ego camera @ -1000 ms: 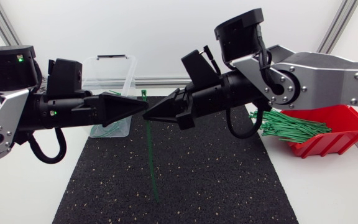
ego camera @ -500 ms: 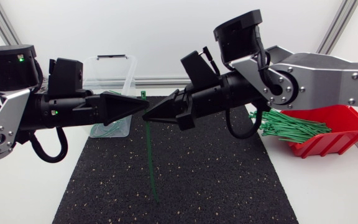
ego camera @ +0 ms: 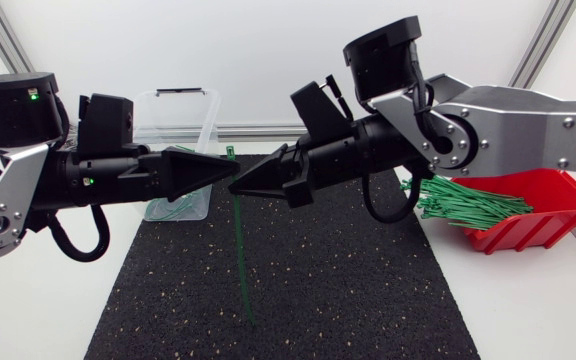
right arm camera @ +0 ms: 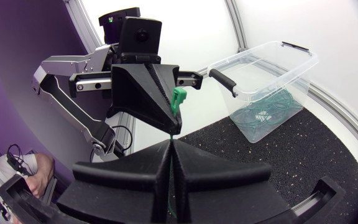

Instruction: Take a green cable tie from the red box, thread the tail through the head to close it, then place it in the transparent bin on the left.

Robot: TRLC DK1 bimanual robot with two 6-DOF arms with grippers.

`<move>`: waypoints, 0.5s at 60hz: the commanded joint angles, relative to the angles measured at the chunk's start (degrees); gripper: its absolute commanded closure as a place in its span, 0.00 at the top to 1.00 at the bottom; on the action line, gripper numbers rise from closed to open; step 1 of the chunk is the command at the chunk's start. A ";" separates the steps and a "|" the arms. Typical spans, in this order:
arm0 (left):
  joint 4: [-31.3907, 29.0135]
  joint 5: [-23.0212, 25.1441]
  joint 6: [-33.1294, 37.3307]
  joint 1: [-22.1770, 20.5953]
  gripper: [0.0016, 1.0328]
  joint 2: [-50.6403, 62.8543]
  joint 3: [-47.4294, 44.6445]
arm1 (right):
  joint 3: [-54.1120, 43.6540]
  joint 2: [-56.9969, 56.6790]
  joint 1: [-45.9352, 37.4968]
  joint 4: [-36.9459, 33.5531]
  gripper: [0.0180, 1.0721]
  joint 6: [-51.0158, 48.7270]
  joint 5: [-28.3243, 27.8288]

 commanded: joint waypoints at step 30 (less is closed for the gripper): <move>0.57 1.04 -2.45 -2.10 0.05 0.25 -1.42 | 0.36 1.45 1.83 1.34 0.05 1.54 0.58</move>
